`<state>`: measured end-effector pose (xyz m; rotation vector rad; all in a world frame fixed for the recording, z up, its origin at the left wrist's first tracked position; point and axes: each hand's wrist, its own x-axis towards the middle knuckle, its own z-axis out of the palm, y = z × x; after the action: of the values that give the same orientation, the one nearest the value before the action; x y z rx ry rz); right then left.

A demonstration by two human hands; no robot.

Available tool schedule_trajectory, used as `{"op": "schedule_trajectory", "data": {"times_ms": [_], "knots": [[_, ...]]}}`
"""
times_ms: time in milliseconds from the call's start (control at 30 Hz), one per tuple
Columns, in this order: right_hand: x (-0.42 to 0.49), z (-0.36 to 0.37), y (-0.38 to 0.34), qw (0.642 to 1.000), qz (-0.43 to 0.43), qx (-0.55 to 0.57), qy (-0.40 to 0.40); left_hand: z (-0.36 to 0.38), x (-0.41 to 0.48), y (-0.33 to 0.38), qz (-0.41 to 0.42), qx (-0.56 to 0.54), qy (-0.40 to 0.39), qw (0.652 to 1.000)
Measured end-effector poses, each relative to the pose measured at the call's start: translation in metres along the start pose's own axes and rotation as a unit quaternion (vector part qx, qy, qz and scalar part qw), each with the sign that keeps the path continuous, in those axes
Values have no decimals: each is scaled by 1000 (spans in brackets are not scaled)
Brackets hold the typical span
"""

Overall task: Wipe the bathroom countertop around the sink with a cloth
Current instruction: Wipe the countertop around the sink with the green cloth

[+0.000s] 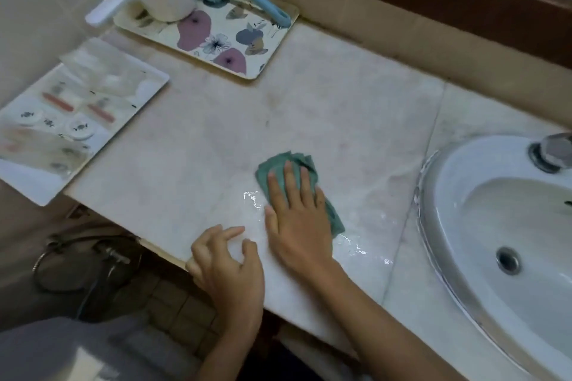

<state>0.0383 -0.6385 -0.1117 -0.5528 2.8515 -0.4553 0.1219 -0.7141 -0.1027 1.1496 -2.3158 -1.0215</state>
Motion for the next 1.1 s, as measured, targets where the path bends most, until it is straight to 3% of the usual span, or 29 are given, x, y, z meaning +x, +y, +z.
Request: {"op": "schedule_trajectory", "data": {"times_ms": [100, 233, 333, 433, 533, 700, 833, 933, 1000, 1100], "knots": [[-60, 5, 2, 997, -66, -22, -31, -19, 62, -11, 36, -11, 28, 999], [-74, -20, 67, 993, -88, -77, -31, -34, 149, -31, 124, 60, -37, 990], [-36, -39, 123, 992, 99, -83, 11, -43, 184, -46, 167, 122, -61, 976], [35, -45, 122, 956, 279, -58, 66, -45, 193, -46, 166, 138, -66, 974], [102, -47, 92, 934, 344, -38, 86, -42, 194, -48, 166, 117, -58, 977], [150, -21, -15, 962, 257, -50, 75, -44, 197, -52, 167, 92, -55, 980], [86, 21, -112, 998, 54, -20, 28, -46, 198, -55, 191, 90, -58, 976], [14, 18, -90, 994, -83, -60, -28, -46, 199, -56, 188, 92, -65, 976], [-9, 5, -42, 990, -91, -102, -35, -45, 198, -55, 187, 96, -72, 975], [17, -18, 12, 995, 19, -97, -27, -45, 197, -54, 191, 108, -85, 972]]}}
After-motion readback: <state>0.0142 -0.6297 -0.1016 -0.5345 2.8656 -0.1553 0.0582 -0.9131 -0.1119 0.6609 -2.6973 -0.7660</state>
